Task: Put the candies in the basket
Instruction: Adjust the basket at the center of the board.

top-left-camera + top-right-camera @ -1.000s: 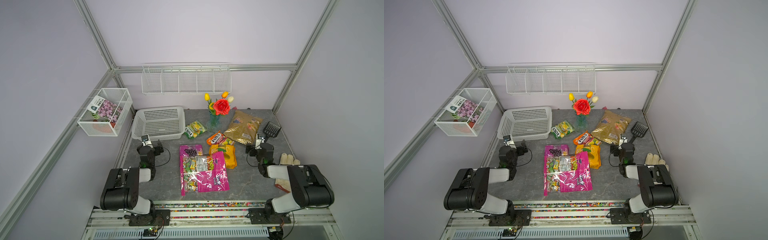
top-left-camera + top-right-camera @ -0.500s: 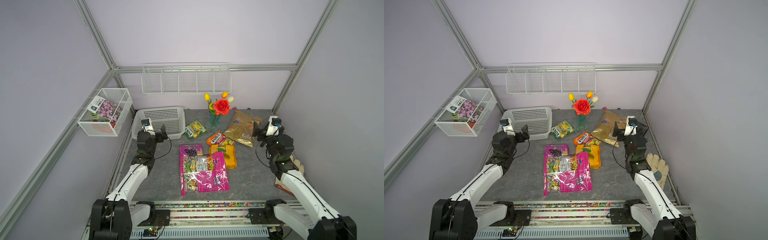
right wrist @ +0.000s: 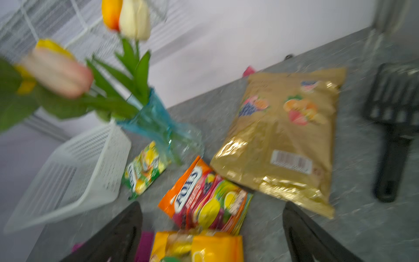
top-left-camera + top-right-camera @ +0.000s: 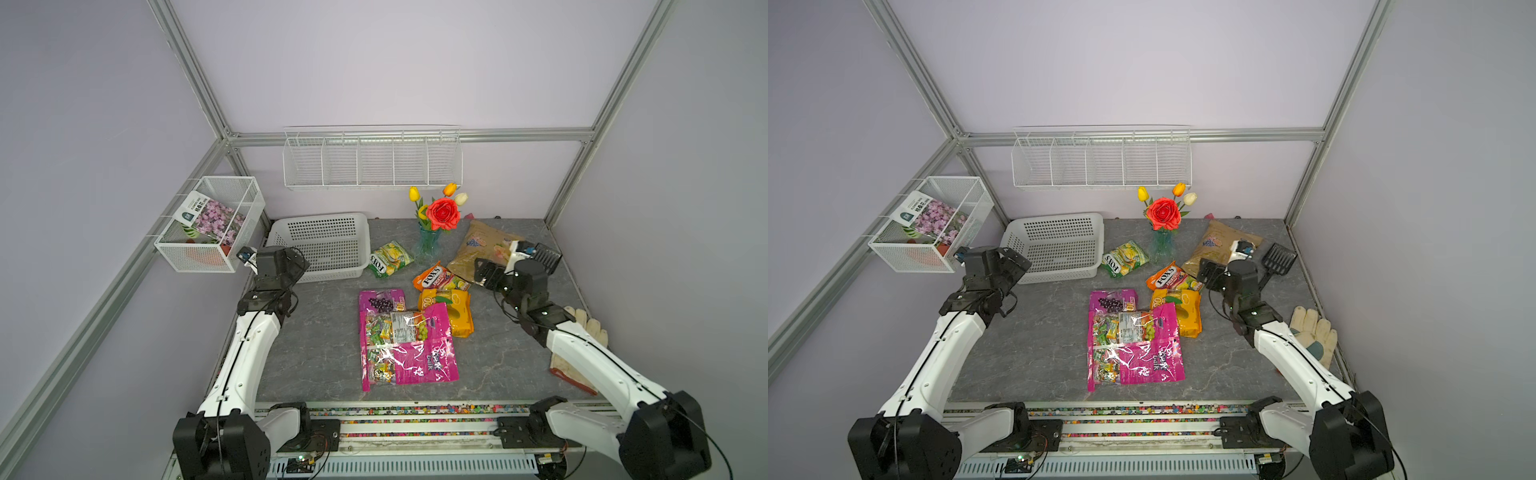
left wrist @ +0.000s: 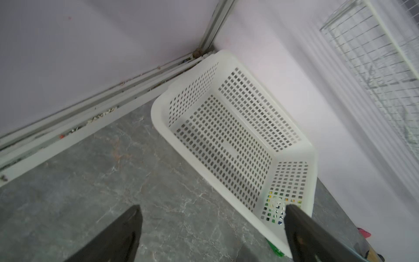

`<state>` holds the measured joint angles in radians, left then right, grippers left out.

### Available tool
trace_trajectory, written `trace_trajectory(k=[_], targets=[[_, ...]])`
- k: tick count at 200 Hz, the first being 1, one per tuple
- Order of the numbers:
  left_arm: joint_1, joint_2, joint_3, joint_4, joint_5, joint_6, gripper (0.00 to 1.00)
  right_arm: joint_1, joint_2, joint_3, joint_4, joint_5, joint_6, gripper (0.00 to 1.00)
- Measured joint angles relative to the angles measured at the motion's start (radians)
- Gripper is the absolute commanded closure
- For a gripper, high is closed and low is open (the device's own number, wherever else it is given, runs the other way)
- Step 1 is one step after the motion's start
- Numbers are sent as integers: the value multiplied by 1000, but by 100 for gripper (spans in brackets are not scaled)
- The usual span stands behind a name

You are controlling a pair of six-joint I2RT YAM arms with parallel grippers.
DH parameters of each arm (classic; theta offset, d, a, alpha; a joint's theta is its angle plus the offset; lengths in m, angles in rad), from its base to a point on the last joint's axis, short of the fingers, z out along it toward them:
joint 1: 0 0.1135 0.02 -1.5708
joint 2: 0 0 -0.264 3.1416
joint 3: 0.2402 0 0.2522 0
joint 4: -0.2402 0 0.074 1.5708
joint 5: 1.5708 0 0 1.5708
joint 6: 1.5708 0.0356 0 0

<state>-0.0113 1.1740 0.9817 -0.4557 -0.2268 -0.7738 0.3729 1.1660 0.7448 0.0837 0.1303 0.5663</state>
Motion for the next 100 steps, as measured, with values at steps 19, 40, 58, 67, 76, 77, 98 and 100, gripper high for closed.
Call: trace_trajectory(k=[19,40,58,67,76,77,98,100], targets=[[-1,58,34,-76,-15,-43,4,131,58,13,-6,11,-23,6],[-1,142,103,-140,-25,-87,5,277,146,51,-6,14,-66,7],[-1,204,157,-170,-32,-128,5,380,223,94,-8,4,-112,7],[-1,228,170,-175,-41,-145,6,426,258,118,-11,-6,-136,7],[-1,250,176,-180,-48,-162,6,459,285,142,-18,-9,-155,7],[-1,254,177,-181,-48,-164,6,463,288,145,-19,-9,-158,7],[-1,340,211,-194,-60,-194,7,516,326,190,-30,-16,-200,7],[-1,351,216,-196,-62,-196,7,519,328,193,-31,-15,-204,7]])
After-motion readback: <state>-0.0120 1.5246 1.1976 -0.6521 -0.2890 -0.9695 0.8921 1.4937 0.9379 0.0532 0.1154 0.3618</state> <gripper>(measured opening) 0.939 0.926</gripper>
